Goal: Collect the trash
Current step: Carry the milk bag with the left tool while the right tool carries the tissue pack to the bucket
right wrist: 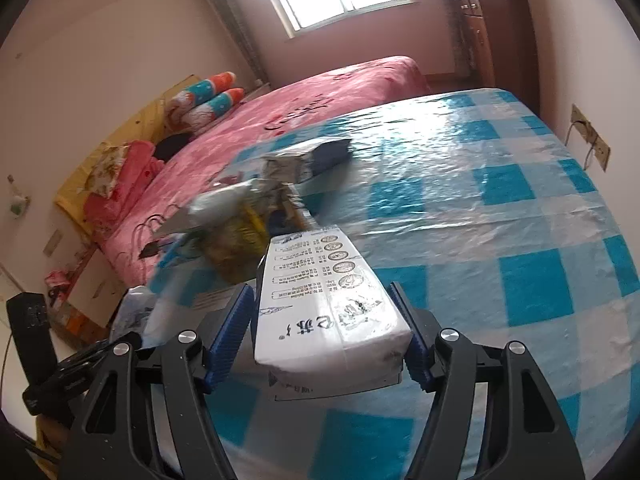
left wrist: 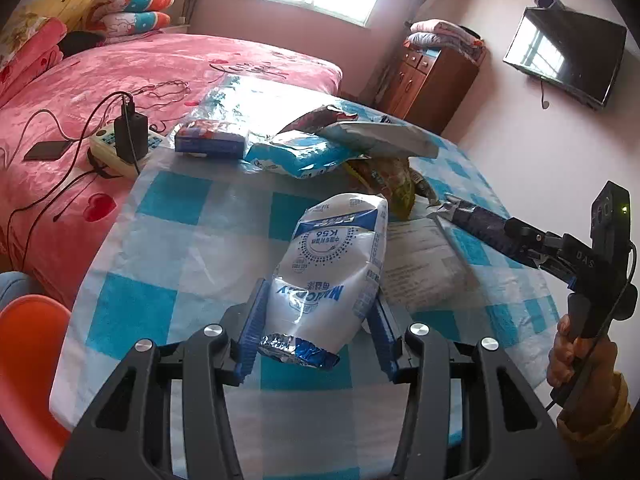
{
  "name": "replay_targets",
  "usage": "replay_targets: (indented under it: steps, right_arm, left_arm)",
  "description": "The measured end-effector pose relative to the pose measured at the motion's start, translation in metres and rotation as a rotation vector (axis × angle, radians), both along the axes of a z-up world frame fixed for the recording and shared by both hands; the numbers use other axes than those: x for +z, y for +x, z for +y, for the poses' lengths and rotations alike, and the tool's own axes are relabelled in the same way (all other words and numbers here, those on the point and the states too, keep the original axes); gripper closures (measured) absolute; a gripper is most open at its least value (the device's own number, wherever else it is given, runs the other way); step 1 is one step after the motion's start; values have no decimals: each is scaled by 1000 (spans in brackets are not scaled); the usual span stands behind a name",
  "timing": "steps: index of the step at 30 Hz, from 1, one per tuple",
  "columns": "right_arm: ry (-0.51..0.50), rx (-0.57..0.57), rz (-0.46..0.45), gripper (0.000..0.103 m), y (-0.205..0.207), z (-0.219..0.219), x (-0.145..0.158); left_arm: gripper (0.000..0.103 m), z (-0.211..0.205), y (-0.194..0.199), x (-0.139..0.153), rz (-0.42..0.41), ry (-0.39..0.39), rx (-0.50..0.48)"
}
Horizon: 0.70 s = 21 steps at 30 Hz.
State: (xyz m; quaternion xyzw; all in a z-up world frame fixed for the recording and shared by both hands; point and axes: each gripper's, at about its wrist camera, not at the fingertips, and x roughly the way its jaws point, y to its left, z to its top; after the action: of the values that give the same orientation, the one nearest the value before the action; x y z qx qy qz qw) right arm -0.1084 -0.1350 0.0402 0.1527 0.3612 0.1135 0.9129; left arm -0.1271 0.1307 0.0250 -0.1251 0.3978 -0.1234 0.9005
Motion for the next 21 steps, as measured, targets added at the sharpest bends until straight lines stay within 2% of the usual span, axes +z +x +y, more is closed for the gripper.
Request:
replay_targets:
  steps: [11,17,21]
  right_arm:
    - [13,134,-30,35,-21,52,23]
    - [34,298,-27,35,-24,113,33]
    - [47,440,-10,35,-19,170,34]
  left_arm:
    - [54,29,-24,2,-18,-42,46]
    - [54,65,-46,1,-25,-43,123]
    - [54,97,-64,-4,-18,-22,203]
